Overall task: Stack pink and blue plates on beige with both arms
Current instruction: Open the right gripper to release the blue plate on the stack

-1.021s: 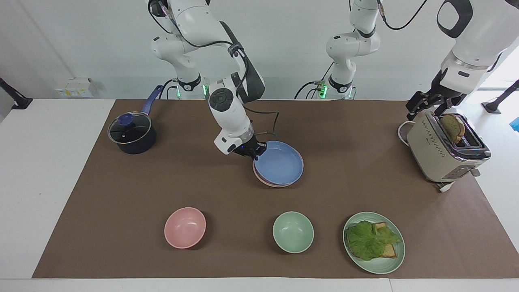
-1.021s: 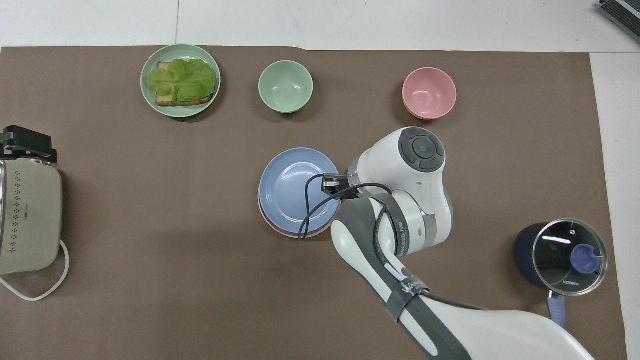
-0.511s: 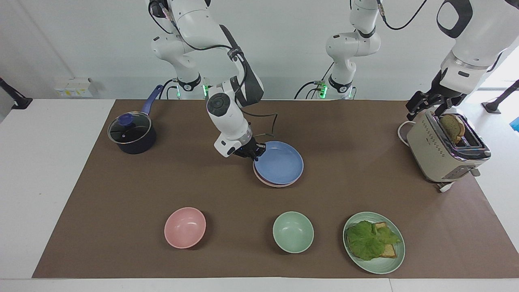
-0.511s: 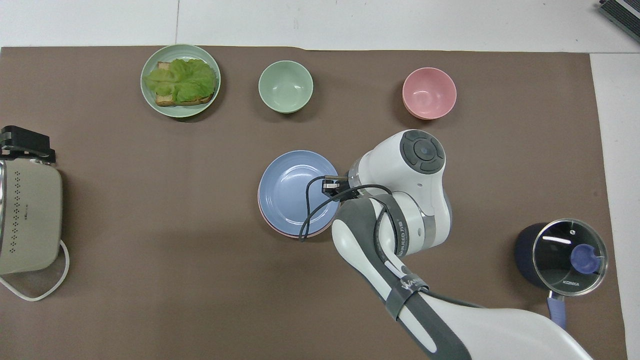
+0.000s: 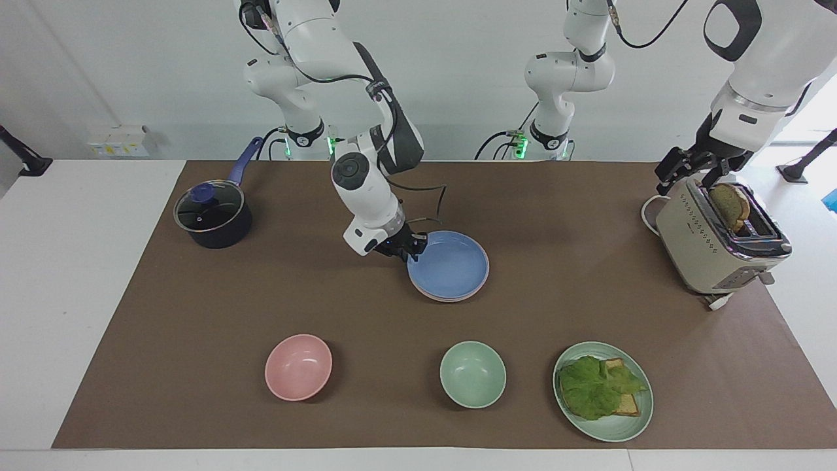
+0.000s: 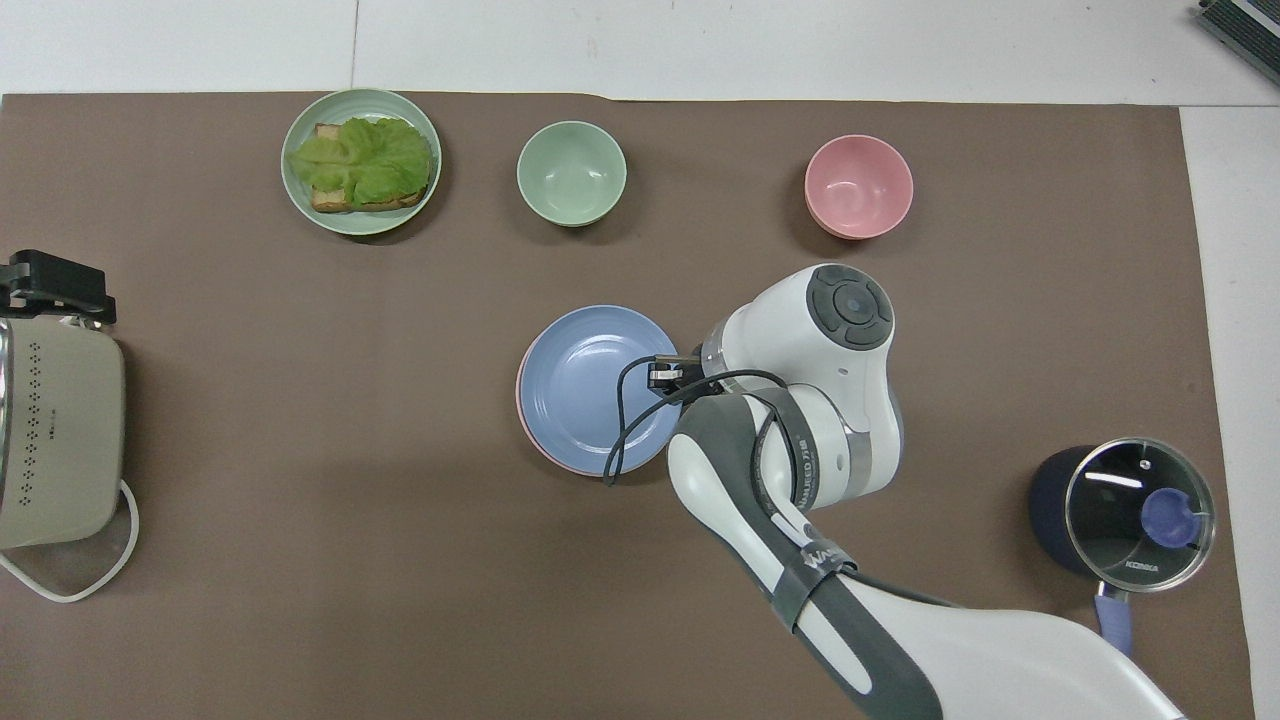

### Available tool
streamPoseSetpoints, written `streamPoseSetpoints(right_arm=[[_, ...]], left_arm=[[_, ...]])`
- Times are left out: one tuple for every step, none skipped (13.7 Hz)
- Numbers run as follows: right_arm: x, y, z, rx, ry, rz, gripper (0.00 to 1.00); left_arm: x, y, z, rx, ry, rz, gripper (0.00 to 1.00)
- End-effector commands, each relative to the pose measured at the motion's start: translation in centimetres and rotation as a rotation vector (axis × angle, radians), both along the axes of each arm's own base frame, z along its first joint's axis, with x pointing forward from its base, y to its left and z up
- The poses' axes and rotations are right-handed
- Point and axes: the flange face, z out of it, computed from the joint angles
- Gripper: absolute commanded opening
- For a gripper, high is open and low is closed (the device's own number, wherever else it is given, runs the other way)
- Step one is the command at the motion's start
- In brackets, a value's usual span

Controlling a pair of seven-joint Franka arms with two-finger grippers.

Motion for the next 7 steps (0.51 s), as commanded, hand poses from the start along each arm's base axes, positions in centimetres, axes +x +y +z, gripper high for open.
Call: streamPoseSetpoints(right_arm=[[0.9, -0.3, -0.1, 0.031, -0.02, 0.008, 0.84], [1.0, -0.3, 0.1, 0.022, -0.028, 0.014, 1.0], [1.3, -0.4, 0.4, 0.02, -0.037, 0.017, 1.0], [1.5, -0.6, 0.8, 0.012, -0.047, 0.022, 1.0], [1.9, -1.5, 1.5, -0.014, -0.069, 0.032, 1.0], [2.5, -2.8, 2.3, -0.046, -0.091, 0.043, 1.0], [3.0, -3.9, 3.4, -0.072, -0.116, 0.051, 1.0]], left_arm=[[0.0, 0.3, 0.5, 0.013, -0.017, -0.006, 1.0], [0.0, 0.2, 0.5, 0.013, -0.017, -0.008, 1.0], [0.0, 0.3, 0.5, 0.013, -0.017, -0.006, 1.0], [0.0, 0.3, 0.4, 0.013, -0.012, -0.005, 1.0], [-0.1, 0.3, 0.3, 0.013, -0.008, -0.002, 1.0], [-0.1, 0.3, 0.4, 0.013, -0.006, 0.002, 1.0], [-0.2, 0.3, 0.3, 0.013, -0.002, 0.002, 1.0]])
